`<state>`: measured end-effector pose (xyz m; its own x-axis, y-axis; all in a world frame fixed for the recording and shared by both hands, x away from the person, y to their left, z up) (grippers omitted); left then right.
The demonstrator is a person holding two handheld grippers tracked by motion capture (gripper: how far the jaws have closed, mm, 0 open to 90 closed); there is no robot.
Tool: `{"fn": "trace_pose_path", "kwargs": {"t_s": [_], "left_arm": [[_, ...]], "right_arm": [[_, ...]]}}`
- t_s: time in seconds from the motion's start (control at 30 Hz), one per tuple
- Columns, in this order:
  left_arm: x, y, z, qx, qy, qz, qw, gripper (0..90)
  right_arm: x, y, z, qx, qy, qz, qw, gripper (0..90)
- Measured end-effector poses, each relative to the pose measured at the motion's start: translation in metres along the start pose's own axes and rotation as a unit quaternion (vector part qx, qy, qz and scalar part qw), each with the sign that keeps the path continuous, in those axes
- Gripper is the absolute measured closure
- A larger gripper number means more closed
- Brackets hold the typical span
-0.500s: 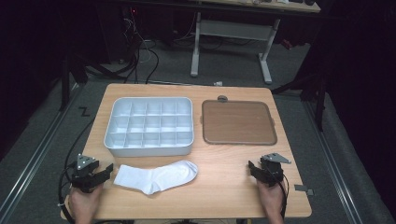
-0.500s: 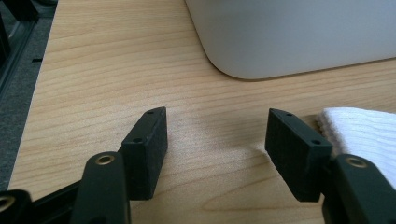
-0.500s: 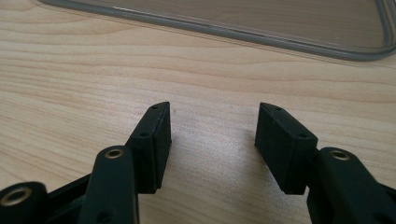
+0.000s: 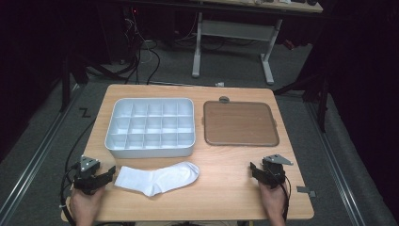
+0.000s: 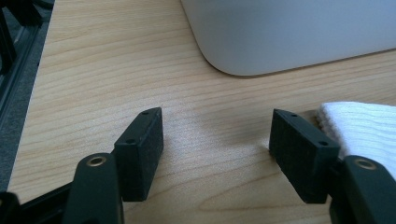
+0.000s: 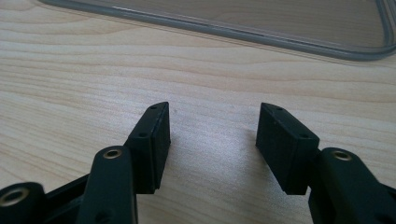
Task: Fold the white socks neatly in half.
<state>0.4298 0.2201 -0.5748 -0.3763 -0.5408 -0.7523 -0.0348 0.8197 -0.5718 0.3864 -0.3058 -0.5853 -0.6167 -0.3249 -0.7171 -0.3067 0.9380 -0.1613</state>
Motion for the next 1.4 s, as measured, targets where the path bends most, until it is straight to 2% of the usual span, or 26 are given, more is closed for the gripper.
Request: {"fn": "trace_pose_path", "kwargs": {"t_s": [0.57,0.73,1.1,1.2,1.3,1.33,1.37,1.4], "left_arm": [[0.0002,-0.0004,0.0001,0.000,0.001,-0.001,1.0000,35.4],[0.0020,-0.0013,0.0006,-0.001,0.001,0.009,1.0000,34.6],[0.0023,-0.0021,0.0001,0.001,0.003,0.006,1.0000,34.7],[0.0021,-0.0018,-0.0011,0.002,0.001,0.006,1.0000,37.3],[0.0000,-0.0028,-0.0023,0.011,0.004,-0.014,0.9998,37.3],[0.0000,-0.0028,-0.0023,0.011,0.004,-0.014,0.9998,37.6],[-0.0003,-0.0041,-0.0039,0.017,0.008,-0.025,0.9995,37.7],[-0.0003,-0.0041,-0.0039,0.017,0.008,-0.025,0.9995,37.8]], "right_arm": [[0.0001,0.0000,-0.0002,0.002,0.001,0.001,1.0000,45.1],[-0.0001,-0.0002,0.0000,0.003,0.000,0.000,1.0000,45.2],[-0.0002,-0.0001,0.0000,-0.002,-0.001,-0.004,1.0000,45.3],[-0.0001,0.0001,-0.0003,-0.002,-0.001,-0.004,1.0000,46.9],[0.0002,0.0019,-0.0014,-0.004,-0.001,-0.005,1.0000,49.2],[0.0002,0.0019,-0.0014,-0.004,-0.001,-0.005,1.0000,49.2],[0.0000,0.0035,-0.0021,-0.007,-0.001,-0.005,1.0000,50.2],[-0.0003,0.0048,-0.0027,-0.010,-0.001,-0.004,0.9999,50.5]]}}
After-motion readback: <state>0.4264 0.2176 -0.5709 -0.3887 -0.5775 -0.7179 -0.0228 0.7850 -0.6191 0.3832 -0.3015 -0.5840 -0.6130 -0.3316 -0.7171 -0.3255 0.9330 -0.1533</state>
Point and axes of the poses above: each handheld gripper's, and its own axes: z roughly forward along the jaws, x roughly out of its underside, y roughly to its left, the point moved 8 cm from there along z, roughly forward along the jaws, and after that the axes turned 11 degrees about -z, right-handed, at the moved point
